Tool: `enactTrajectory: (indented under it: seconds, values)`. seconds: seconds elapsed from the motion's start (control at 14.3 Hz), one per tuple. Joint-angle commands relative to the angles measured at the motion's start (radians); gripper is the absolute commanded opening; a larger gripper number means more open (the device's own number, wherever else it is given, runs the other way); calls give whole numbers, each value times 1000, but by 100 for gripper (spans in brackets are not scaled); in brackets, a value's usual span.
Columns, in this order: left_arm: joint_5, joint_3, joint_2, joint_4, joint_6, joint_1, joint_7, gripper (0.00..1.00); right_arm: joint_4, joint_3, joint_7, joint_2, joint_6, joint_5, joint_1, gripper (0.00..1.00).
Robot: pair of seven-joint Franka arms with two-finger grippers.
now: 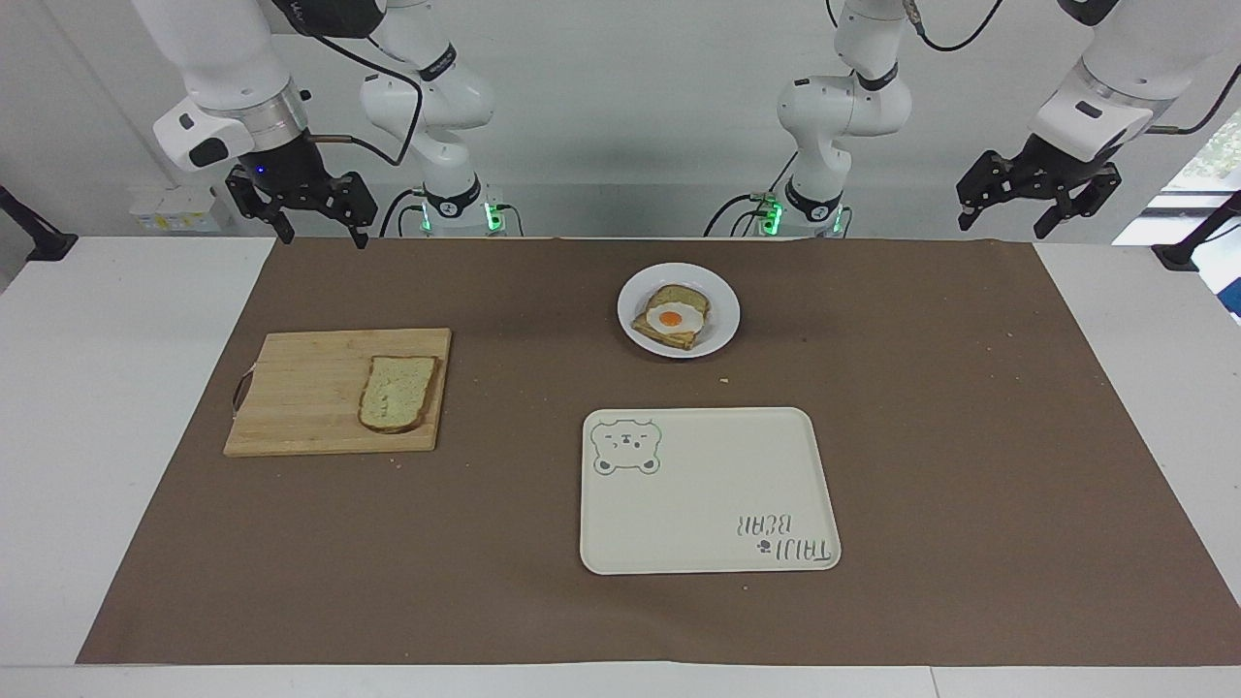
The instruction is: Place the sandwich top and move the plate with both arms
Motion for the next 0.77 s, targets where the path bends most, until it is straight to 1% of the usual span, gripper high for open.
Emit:
enactTrajectory:
  seconds: [0.0, 0.35, 0.7]
  values:
    - [-7, -8, -2, 12, -20, 15, 10, 100, -16, 7, -23, -11, 6, 14, -12, 100]
    - [-7, -8, -2, 12, -20, 15, 10, 100, -27, 7, -19, -12, 43, 20, -12, 100]
    - [-7, -8, -2, 12, -20, 15, 10, 100, -50, 7, -20, -29, 54, 22, -15, 100]
